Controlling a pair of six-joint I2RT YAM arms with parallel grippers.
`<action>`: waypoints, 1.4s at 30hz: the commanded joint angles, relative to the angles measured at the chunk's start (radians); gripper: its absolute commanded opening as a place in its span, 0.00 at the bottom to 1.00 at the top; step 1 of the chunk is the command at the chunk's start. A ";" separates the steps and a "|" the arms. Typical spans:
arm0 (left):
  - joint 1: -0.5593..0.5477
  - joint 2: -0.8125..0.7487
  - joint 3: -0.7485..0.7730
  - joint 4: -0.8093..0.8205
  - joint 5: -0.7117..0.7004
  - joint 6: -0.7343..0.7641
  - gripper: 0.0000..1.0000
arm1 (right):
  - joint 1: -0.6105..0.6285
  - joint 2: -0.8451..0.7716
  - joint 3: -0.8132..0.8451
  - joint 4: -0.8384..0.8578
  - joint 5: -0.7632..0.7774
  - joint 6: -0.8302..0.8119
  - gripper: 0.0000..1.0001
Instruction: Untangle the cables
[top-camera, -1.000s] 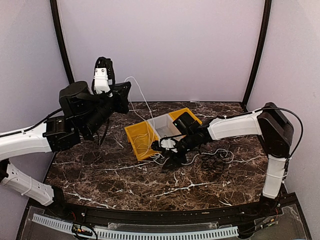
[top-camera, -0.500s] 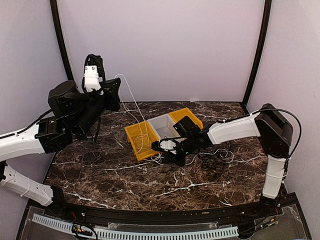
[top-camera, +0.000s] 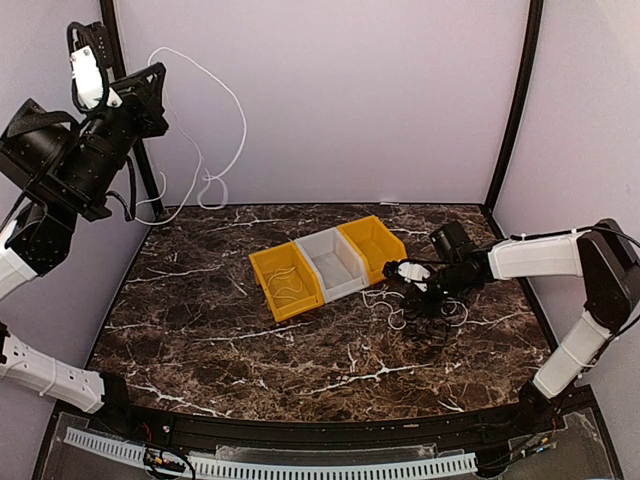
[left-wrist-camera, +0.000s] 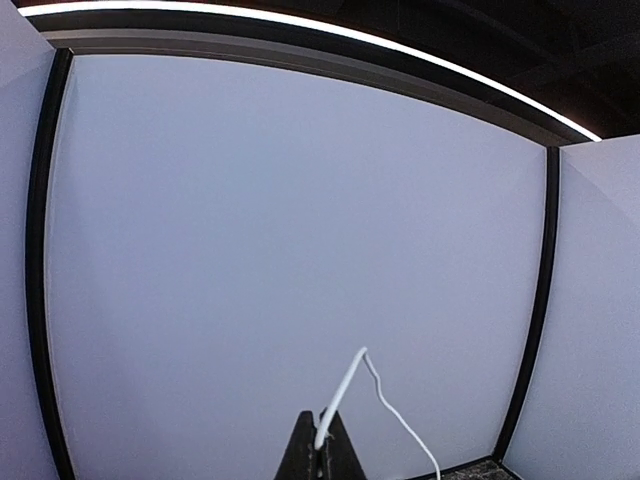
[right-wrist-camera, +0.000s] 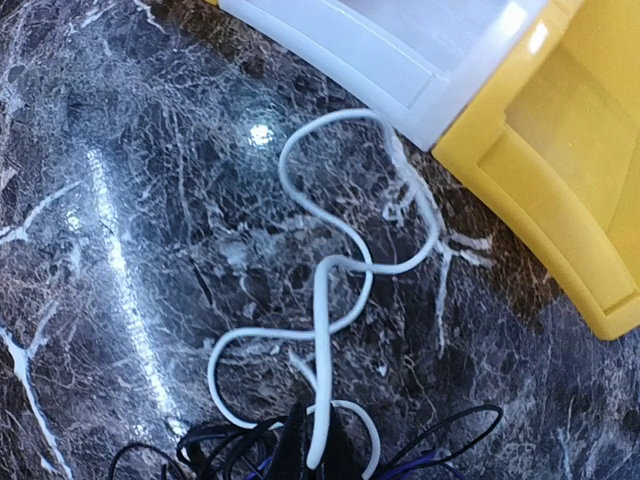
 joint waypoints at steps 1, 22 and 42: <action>0.005 0.020 0.068 0.017 0.017 0.061 0.00 | -0.045 -0.033 -0.032 -0.008 0.020 -0.016 0.00; 0.050 0.306 0.293 -0.353 0.066 -0.150 0.00 | -0.057 -0.349 -0.005 -0.222 -0.138 -0.027 0.52; 0.262 0.400 0.221 -0.478 0.353 -0.402 0.00 | -0.060 -0.364 -0.157 -0.003 0.000 0.090 0.60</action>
